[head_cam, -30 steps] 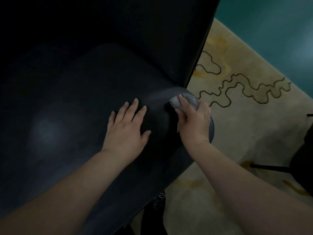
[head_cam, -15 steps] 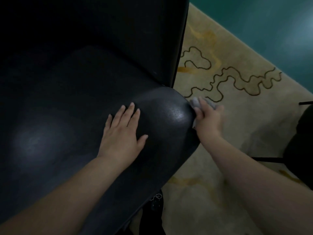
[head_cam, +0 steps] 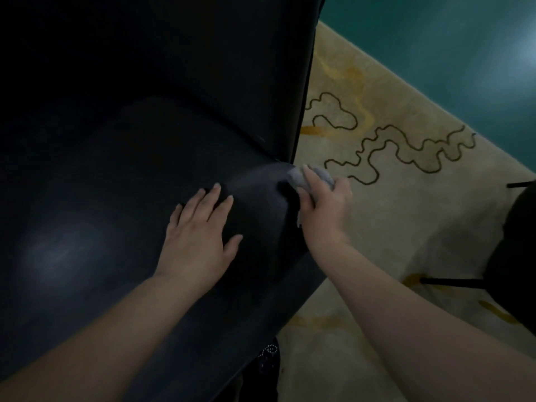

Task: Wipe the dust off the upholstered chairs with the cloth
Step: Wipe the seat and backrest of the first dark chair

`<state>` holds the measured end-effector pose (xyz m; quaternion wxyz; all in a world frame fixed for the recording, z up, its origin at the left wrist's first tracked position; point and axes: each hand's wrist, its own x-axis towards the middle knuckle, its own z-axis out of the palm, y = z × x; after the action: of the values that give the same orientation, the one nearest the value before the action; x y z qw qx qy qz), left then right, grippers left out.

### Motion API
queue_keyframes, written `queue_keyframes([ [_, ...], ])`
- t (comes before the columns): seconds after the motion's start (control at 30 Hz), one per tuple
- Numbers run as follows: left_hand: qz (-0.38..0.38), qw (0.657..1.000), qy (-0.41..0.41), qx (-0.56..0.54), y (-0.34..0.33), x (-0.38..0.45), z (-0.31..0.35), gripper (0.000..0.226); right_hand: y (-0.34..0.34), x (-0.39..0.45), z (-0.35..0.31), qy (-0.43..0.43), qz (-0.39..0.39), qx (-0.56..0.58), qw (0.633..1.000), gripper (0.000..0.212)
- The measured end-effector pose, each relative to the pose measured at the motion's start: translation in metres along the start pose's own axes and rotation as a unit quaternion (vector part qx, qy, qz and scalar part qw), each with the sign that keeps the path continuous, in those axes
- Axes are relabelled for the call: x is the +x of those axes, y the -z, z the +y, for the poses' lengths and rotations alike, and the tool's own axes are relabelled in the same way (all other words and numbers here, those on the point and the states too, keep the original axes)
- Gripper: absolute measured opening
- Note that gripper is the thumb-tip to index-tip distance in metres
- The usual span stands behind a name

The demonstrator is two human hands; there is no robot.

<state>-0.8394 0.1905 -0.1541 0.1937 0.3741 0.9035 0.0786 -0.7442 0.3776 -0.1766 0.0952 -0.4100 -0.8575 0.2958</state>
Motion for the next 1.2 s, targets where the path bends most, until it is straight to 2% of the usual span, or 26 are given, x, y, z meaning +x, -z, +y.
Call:
queue_keyframes([
  [0.1,0.009,1.000,0.004,-0.017,0.005,0.000,-0.009,0.066,-0.004,-0.008,-0.035,0.167,0.039,-0.030,0.985,0.040],
  [0.17,0.006,1.000,0.000,-0.016,0.005,-0.002,-0.015,0.066,-0.012,-0.001,-0.058,0.196,0.066,-0.031,0.978,0.038],
  [0.27,0.011,1.000,-0.016,-0.022,0.003,-0.005,-0.021,0.066,-0.024,0.023,-0.083,0.177,0.095,-0.073,0.977,0.037],
  [0.37,0.015,0.999,-0.028,-0.022,0.002,-0.005,-0.027,0.066,-0.038,0.031,-0.080,0.132,0.066,-0.178,0.973,0.037],
  [0.47,0.012,0.999,-0.030,-0.034,0.001,-0.004,-0.030,0.066,-0.041,0.023,-0.057,0.024,0.046,-0.176,0.983,0.033],
  [0.5,0.012,0.999,-0.032,-0.037,0.001,-0.004,-0.031,0.066,-0.040,0.018,-0.055,0.014,0.050,-0.155,0.986,0.035],
  [0.53,0.011,0.999,-0.034,-0.037,0.001,-0.004,-0.031,0.066,-0.039,0.014,-0.059,0.025,0.051,-0.128,0.990,0.037],
  [0.6,0.009,0.999,-0.035,-0.038,0.001,-0.005,-0.031,0.066,-0.039,0.010,-0.075,0.103,0.040,-0.082,0.990,0.039],
  [0.67,0.005,0.998,-0.035,-0.043,0.002,-0.005,-0.031,0.066,-0.043,0.014,-0.088,0.148,0.044,-0.092,0.984,0.039],
  [0.77,-0.010,0.998,-0.041,-0.044,0.006,-0.003,-0.034,0.066,-0.044,0.029,-0.089,0.055,0.041,-0.086,0.994,0.038],
  [0.87,-0.030,0.998,-0.031,-0.046,0.016,-0.004,-0.040,0.064,-0.039,0.017,-0.084,0.022,0.025,-0.052,0.998,0.040],
  [0.93,-0.035,0.998,-0.007,-0.059,0.029,-0.008,-0.045,0.062,-0.028,0.003,-0.087,0.017,0.016,0.001,1.000,0.040],
  [1.07,-0.030,0.997,0.023,-0.071,0.065,-0.022,-0.053,0.060,0.003,-0.019,-0.108,0.022,0.013,0.036,0.999,0.041],
  [1.2,-0.033,0.994,0.036,-0.095,0.111,-0.040,-0.058,0.057,0.035,-0.037,-0.142,0.049,0.001,0.024,0.999,0.042],
])
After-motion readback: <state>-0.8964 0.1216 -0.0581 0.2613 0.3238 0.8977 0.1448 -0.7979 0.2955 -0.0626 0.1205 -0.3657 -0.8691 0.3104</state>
